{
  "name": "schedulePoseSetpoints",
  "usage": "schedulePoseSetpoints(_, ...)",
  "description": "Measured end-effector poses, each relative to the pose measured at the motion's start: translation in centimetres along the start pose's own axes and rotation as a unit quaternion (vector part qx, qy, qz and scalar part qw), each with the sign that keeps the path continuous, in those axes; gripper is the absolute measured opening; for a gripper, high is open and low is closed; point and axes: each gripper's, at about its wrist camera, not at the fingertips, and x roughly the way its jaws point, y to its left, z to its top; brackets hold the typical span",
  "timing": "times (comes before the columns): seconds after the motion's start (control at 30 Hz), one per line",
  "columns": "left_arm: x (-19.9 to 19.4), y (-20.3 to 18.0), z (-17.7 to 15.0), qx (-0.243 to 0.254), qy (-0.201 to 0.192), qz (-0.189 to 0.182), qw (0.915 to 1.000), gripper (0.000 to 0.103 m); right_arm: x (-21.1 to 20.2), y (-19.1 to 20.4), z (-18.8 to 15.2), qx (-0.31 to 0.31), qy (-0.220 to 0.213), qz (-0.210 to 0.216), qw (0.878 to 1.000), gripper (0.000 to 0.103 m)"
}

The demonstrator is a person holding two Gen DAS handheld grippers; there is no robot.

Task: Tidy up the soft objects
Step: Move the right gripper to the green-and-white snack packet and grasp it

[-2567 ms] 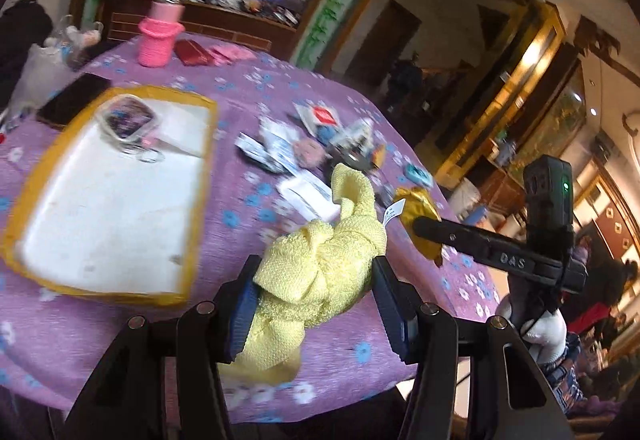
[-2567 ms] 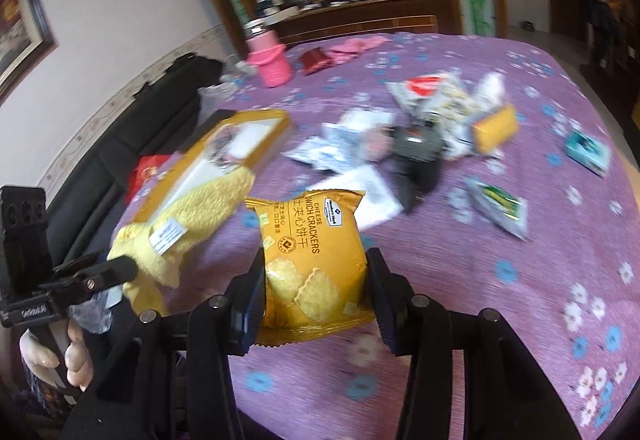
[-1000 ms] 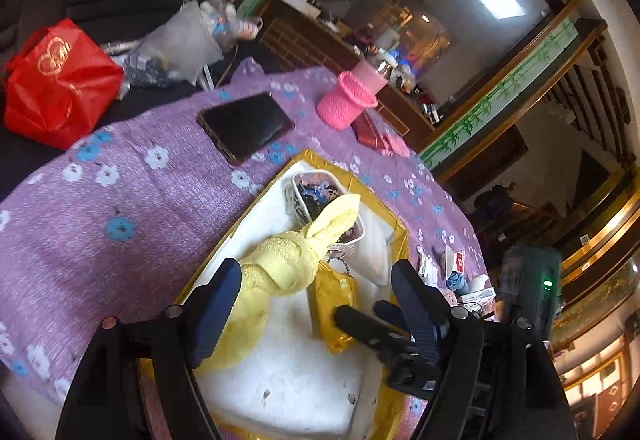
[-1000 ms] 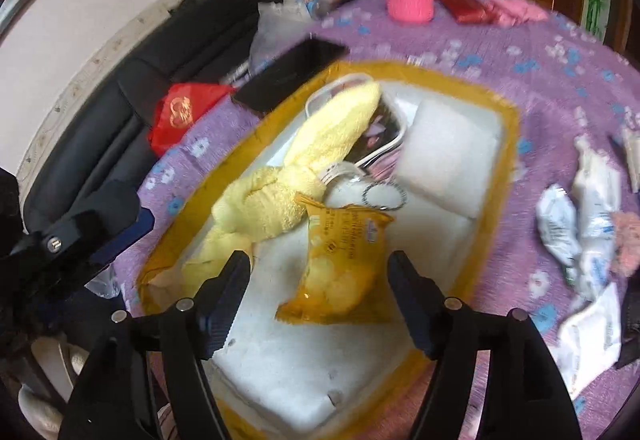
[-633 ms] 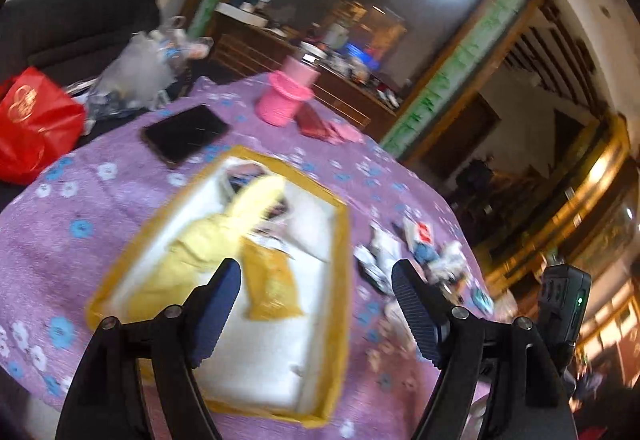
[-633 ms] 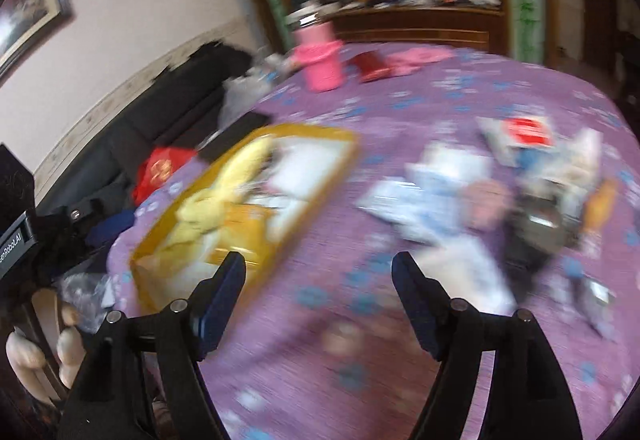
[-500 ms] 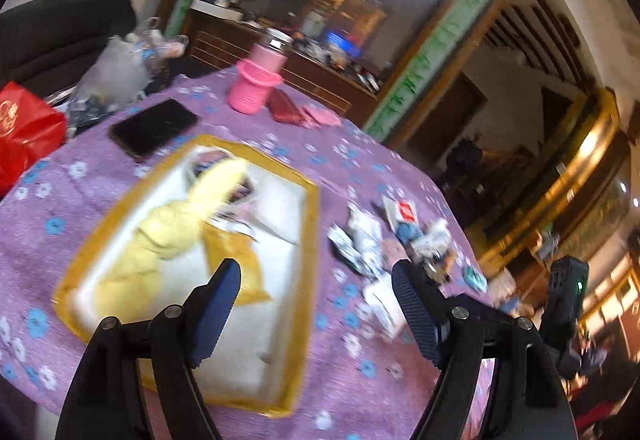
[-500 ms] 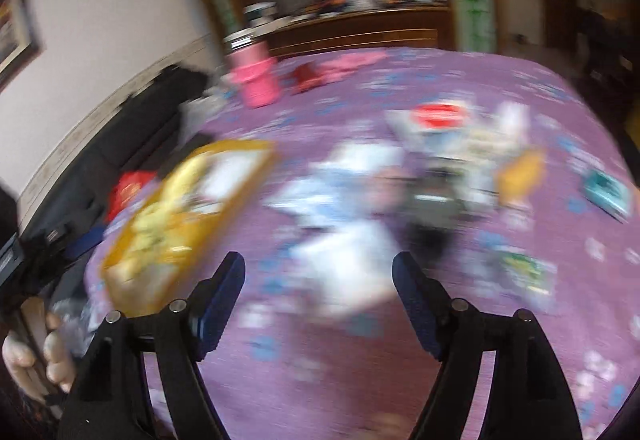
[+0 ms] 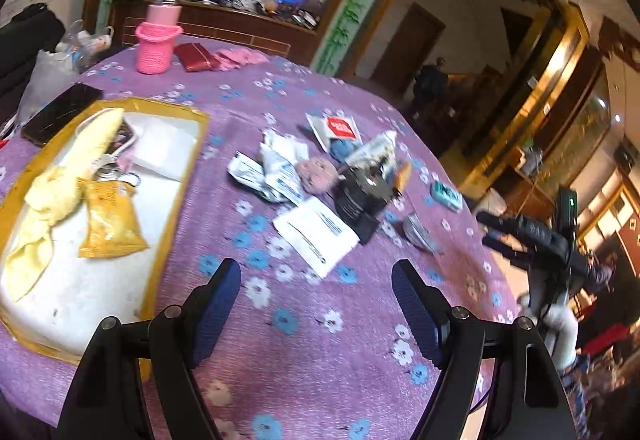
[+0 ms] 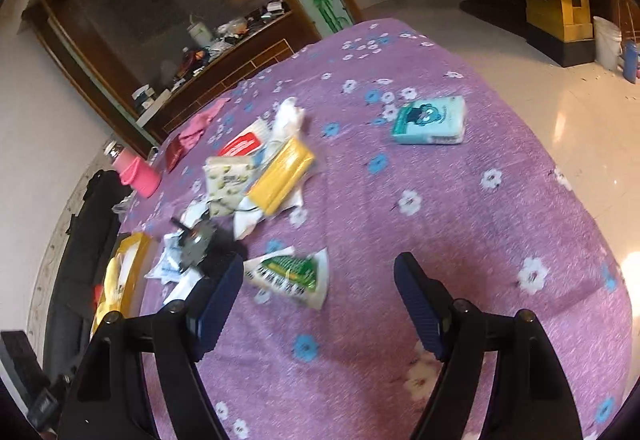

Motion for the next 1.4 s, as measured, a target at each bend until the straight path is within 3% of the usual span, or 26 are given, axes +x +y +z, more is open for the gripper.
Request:
schedulePoseSetpoints(0.3,1.5,-1.0,-0.5,0.006,0.020,0.015,0.9997,0.081,5.7,1.9,-0.6,-0.040,0.080,-0.005,0.996,0.077)
schedulePoseSetpoints(0.47,2.0,-1.5,-0.8,0.010,0.029,0.018,0.9994,0.081,8.7,4.2,-1.7,-0.096,0.128,-0.021,0.987,0.078)
schedulePoseSetpoints(0.6,2.4,-1.5,-0.9,0.010,0.034,0.020,0.9992,0.081,9.3,5.9,-2.5,-0.154,0.112,-0.053,0.980,0.078)
schedulePoseSetpoints(0.63,2.5,-1.5,-0.9,0.010,0.036,0.019,0.9991,0.081,9.3,5.8,-2.5,-0.156,0.107,-0.054,0.980,0.070)
schedulePoseSetpoints(0.67,2.8,-1.5,-1.0,0.011,0.040,0.018,0.9990,0.081,9.2,5.7,-2.5,-0.154,0.101,-0.051,0.982,0.050)
schedulePoseSetpoints(0.73,3.0,-1.6,-1.1,0.012,0.046,0.014,0.9987,0.081,9.1,5.4,-2.5,-0.150,0.101,-0.036,0.983,0.032)
schedulePoseSetpoints(0.93,3.5,-1.7,-0.4,0.017,0.054,0.007,0.9984,0.081,8.8,4.5,-3.0,-0.135,0.079,0.011,0.988,0.025)
schedulePoseSetpoints(1.1,4.2,-3.5,3.1,0.049,0.045,-0.011,0.9977,0.081,8.4,3.4,-2.4,-0.100,0.066,0.034,0.992,0.024)
schedulePoseSetpoints(1.2,5.7,-5.5,6.2,0.097,0.030,-0.013,0.9948,0.081,8.5,3.1,-2.3,-0.091,0.071,0.041,0.992,0.024)
schedulePoseSetpoints(1.27,7.7,-7.0,8.4,0.136,0.023,-0.020,0.9902,0.081,8.4,3.0,-2.2,-0.090,0.069,0.047,0.992,0.024)
schedulePoseSetpoints(1.4,13.7,-8.9,11.7,0.174,0.054,-0.040,0.9824,0.081,8.5,2.7,-2.0,-0.081,0.070,0.054,0.993,0.024)
